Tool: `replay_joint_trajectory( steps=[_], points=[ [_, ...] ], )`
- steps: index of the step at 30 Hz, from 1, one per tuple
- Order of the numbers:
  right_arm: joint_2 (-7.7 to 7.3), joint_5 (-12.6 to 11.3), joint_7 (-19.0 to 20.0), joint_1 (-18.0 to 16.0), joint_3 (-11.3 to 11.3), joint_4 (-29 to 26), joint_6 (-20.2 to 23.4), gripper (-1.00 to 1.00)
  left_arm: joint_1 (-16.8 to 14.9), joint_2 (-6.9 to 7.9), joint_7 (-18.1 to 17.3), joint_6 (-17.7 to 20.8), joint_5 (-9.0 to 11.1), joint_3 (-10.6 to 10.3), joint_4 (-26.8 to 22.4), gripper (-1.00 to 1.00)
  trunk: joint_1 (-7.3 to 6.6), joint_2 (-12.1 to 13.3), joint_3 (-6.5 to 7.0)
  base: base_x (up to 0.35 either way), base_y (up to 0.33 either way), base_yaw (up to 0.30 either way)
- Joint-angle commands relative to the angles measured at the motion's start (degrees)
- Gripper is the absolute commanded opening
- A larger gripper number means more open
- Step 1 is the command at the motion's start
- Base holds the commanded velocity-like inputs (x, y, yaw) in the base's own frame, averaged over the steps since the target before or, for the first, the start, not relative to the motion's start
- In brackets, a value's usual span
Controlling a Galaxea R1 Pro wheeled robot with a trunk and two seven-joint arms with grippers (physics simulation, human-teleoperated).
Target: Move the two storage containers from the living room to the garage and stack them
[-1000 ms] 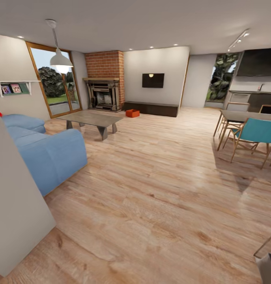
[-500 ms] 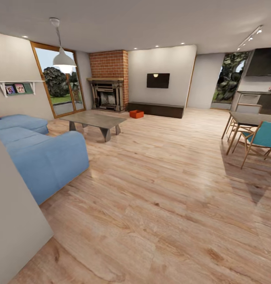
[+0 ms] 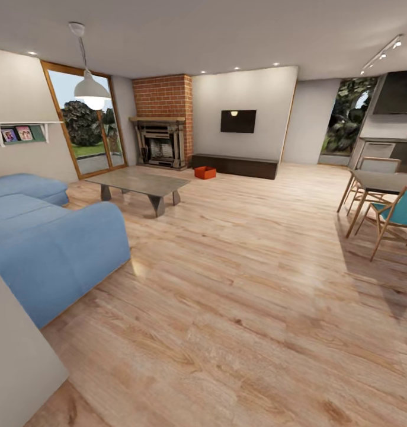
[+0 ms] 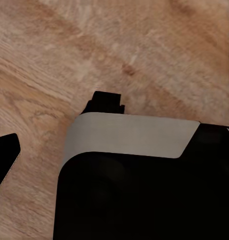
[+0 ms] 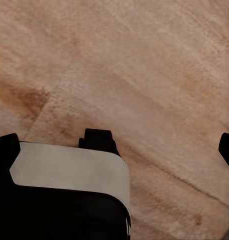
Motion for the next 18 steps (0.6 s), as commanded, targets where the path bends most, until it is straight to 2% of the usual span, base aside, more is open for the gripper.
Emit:
replay_joint_trajectory(
  steps=[1, 18],
  points=[
    [0.04, -0.54, -0.06, -0.07, 0.48, 0.16, -0.31, 1.0, -0.03, -0.01, 0.15, 0.17, 0.52, -0.07, -0.03, 1.0, 0.03, -0.02, -0.05, 0.322, 0.0, 0.0],
    [0.07, -0.56, 0.01, -0.06, 0.48, 0.16, -0.39, 1.0, -0.04, -0.01, 0.15, 0.17, 0.52, -0.07, -0.03, 1.0, 0.03, -0.02, -0.05, 0.322, 0.0, 0.0]
  ],
)
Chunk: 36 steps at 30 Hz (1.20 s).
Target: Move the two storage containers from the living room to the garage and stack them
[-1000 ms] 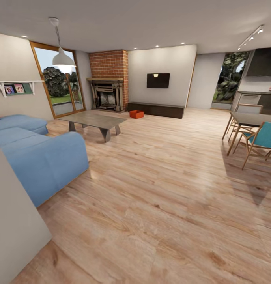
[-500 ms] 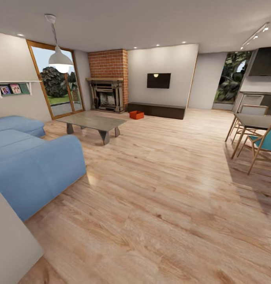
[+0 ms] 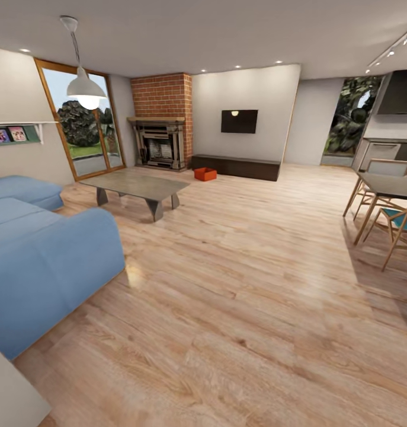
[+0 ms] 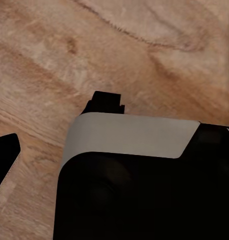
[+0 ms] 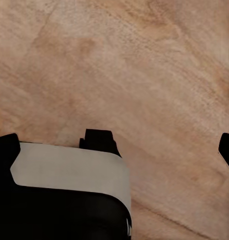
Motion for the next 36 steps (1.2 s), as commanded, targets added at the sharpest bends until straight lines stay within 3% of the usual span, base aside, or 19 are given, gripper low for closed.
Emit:
replay_joint_trajectory(
  steps=[1, 19, 36],
  points=[
    [0.03, -0.53, -0.06, -0.07, 0.48, 0.16, -0.3, 1.0, -0.02, -0.01, 0.15, 0.17, 0.52, -0.07, -0.03, 1.0, 0.03, -0.02, -0.05, 0.322, 0.0, 0.0],
    [0.01, -0.55, 0.04, -0.06, 0.48, 0.16, -0.21, 1.0, -0.03, -0.01, 0.15, 0.17, 0.52, -0.07, -0.03, 1.0, 0.03, -0.02, -0.05, 0.322, 0.0, -0.005],
    [0.01, -0.52, -0.04, -0.04, 0.48, 0.16, -0.31, 1.0, -0.03, -0.01, 0.15, 0.17, 0.52, -0.07, -0.03, 1.0, 0.03, -0.02, -0.05, 0.322, 0.0, -0.156]
  ],
)
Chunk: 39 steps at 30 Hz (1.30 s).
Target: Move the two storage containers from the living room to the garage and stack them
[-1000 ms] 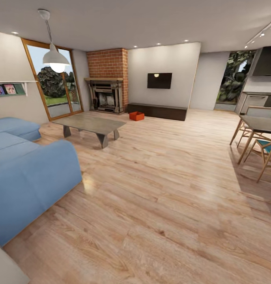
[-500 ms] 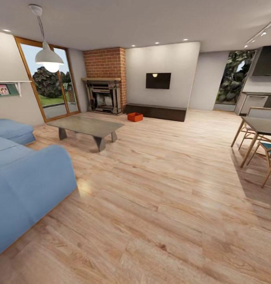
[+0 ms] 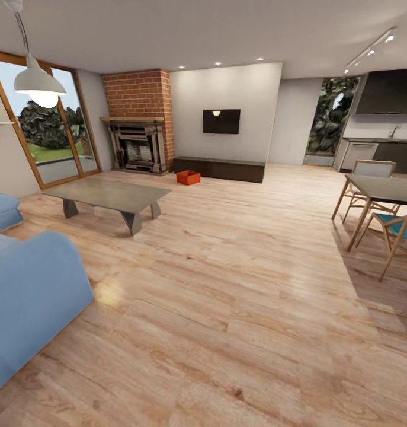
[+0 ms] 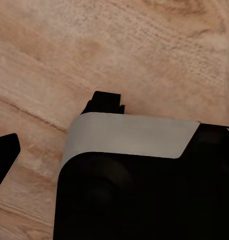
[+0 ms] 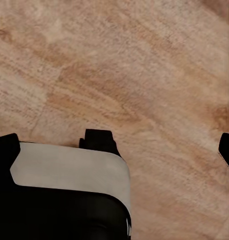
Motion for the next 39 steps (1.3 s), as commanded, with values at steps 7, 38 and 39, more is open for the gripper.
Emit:
replay_joint_trajectory(
  steps=[7, 38, 39],
  points=[
    [0.04, -0.55, -0.07, -0.08, 0.48, 0.16, -0.22, 1.0, -0.03, -0.01, 0.15, 0.17, 0.52, -0.07, -0.03, 1.0, 0.03, -0.02, -0.05, 0.322, 0.0, -0.006],
    [0.04, -0.53, -0.07, -0.07, 0.48, 0.16, -0.41, 1.0, -0.03, -0.01, 0.15, 0.17, 0.52, -0.07, -0.03, 1.0, 0.03, -0.02, -0.05, 0.322, 0.0, -0.03],
    [0.04, -0.53, -0.07, -0.08, 0.48, 0.16, -0.38, 1.0, -0.03, -0.01, 0.15, 0.17, 0.52, -0.07, -0.03, 1.0, 0.03, -0.02, -0.05, 0.322, 0.0, -0.042]
  ],
)
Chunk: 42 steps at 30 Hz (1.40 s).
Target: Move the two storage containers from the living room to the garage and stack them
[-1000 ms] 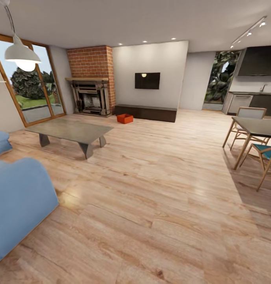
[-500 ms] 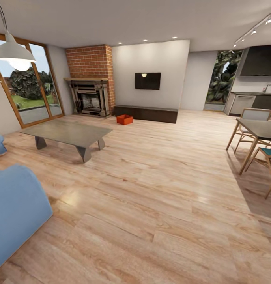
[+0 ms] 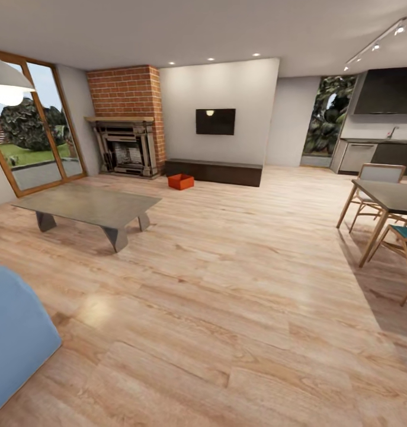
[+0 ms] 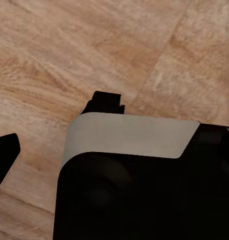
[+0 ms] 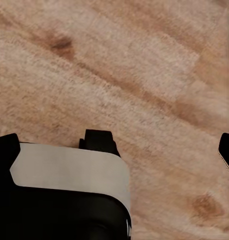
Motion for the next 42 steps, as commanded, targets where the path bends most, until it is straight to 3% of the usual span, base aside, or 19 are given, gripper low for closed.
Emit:
replay_joint_trajectory(
  steps=[1, 42],
  points=[
    [0.06, -0.55, -0.06, -0.05, 0.48, 0.16, -0.27, 1.0, -0.03, -0.01, 0.15, 0.17, 0.52, -0.07, -0.03, 1.0, 0.03, -0.02, -0.05, 0.323, 0.0, -0.027],
    [0.07, -0.54, -0.06, -0.06, 0.48, 0.16, -0.14, 1.0, -0.03, -0.01, 0.15, 0.17, 0.53, -0.07, -0.03, 1.0, 0.03, -0.02, -0.05, 0.322, 0.0, -0.001]
  ],
)
